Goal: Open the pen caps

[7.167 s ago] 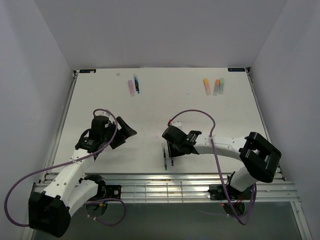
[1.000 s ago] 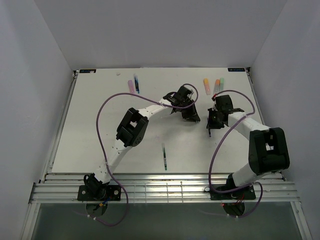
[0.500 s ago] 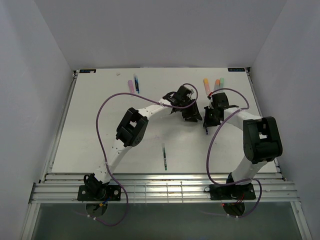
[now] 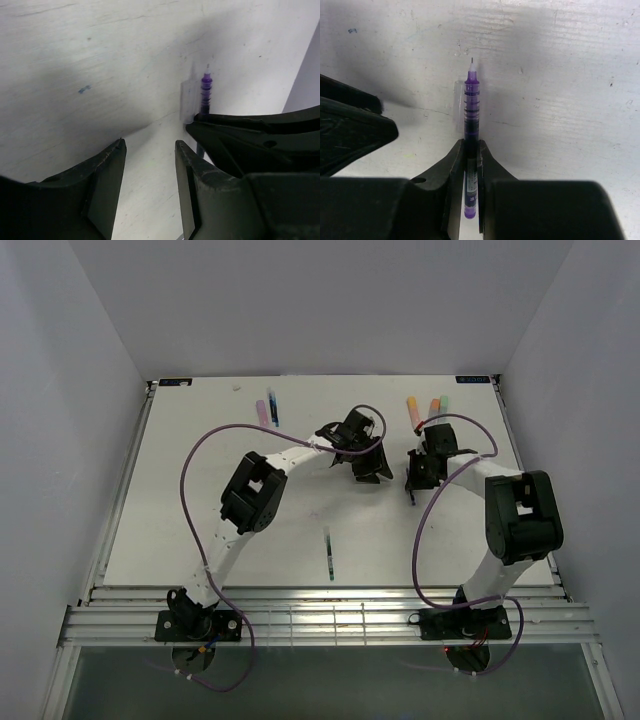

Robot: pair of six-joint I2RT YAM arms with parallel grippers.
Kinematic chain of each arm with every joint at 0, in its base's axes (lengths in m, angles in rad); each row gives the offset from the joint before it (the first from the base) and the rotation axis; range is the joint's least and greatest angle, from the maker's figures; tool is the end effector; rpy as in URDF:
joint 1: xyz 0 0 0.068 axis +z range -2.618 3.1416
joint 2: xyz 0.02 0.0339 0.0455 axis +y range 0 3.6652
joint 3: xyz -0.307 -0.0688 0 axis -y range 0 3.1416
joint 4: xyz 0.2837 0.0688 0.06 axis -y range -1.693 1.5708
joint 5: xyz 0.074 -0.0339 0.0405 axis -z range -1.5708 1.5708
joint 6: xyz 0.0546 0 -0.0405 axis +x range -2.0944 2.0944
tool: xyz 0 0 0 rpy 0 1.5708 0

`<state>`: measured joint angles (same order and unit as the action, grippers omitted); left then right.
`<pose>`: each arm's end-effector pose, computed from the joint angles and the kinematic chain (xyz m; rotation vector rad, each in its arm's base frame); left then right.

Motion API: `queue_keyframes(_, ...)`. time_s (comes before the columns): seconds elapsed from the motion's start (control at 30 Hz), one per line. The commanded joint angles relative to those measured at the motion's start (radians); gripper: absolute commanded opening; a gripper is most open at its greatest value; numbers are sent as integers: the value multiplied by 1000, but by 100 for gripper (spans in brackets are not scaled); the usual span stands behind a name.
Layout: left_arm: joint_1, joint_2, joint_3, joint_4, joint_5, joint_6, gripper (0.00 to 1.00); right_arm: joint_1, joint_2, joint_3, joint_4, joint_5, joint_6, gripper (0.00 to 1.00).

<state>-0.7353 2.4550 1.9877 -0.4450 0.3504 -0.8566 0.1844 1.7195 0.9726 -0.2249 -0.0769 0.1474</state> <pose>0.4431 -0.4261 0.1348 -0.0007 2.7517 -1.0107 0.3795 0.0751 0.1623 -0.0776 2.5529 0.2271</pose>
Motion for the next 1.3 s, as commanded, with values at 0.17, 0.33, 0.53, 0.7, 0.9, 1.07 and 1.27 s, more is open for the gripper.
queue_keyframes(0.17, 7, -197, -165, -18, -136, 65, 57, -3, -130, -46, -56, 72, 37, 8)
queue_keyframes(0.33, 8, -244, -234, 0, -146, 82, 58, -2, -237, -171, -93, 33, 72, 8)
queue_keyframes(0.53, 16, -344, -355, 28, -229, 102, 58, 29, -339, -310, -74, -17, 101, 8)
queue_keyframes(0.7, 16, -438, -444, 42, -257, 113, 53, 49, -324, -347, -50, -18, 95, 8)
queue_keyframes(0.9, 17, -568, -579, 31, -292, 139, 52, 70, -299, -344, -34, 12, 103, 12)
queue_keyframes(1.07, 16, -669, -713, 28, -306, 143, 48, 81, -279, -342, -25, 19, 116, 18)
queue_keyframes(1.27, 16, -732, -812, 5, -303, 149, 40, 82, -262, -348, -30, 60, 119, 29)
